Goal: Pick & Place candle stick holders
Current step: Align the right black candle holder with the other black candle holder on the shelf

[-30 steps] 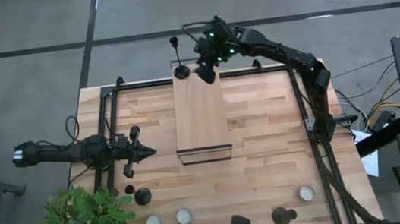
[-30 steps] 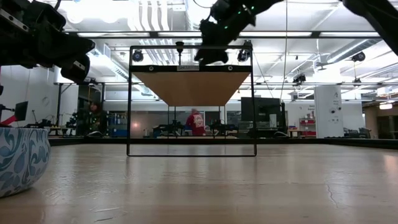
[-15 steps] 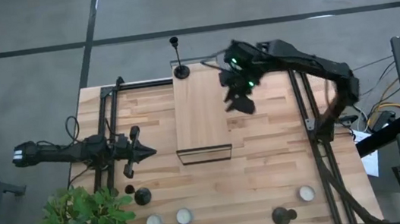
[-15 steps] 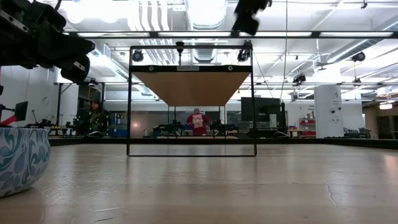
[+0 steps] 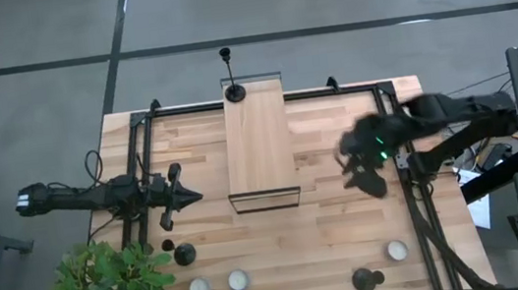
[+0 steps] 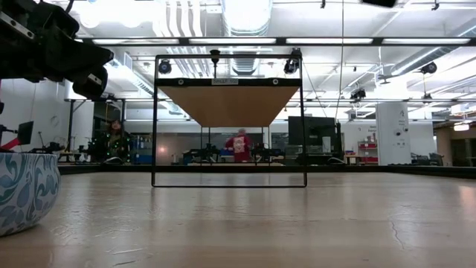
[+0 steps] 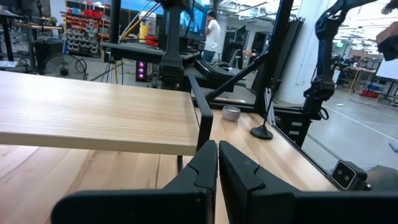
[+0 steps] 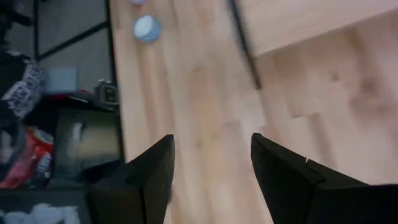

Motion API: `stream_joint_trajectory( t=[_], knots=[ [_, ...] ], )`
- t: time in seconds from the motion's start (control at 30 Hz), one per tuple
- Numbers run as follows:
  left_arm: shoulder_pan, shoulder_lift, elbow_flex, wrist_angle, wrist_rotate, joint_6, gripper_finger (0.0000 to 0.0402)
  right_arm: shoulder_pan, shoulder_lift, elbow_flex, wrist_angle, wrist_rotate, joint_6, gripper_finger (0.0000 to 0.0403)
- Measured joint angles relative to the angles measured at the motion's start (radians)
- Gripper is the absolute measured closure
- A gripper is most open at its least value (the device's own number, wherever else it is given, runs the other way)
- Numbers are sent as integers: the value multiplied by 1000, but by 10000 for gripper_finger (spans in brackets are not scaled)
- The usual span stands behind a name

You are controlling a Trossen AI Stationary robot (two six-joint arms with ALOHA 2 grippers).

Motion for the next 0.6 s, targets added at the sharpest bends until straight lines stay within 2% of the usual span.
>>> stream_joint_trajectory(
  t=[0.17, 0.4, 0.5, 0.6],
  knots=[
    [0, 0, 0, 0, 0, 0, 387, 228, -71, -124, 106, 141, 200, 199],
    [0, 0, 0, -1, 0, 0, 387, 513, -49, -227, 184, 308, 410, 199],
    [0, 0, 0, -1, 0, 0, 387, 610, -29, -255, 185, 356, 533, 199],
    [0, 0, 0, -1, 0, 0, 387, 684, -6, -272, 205, 361, 644, 199]
  ],
)
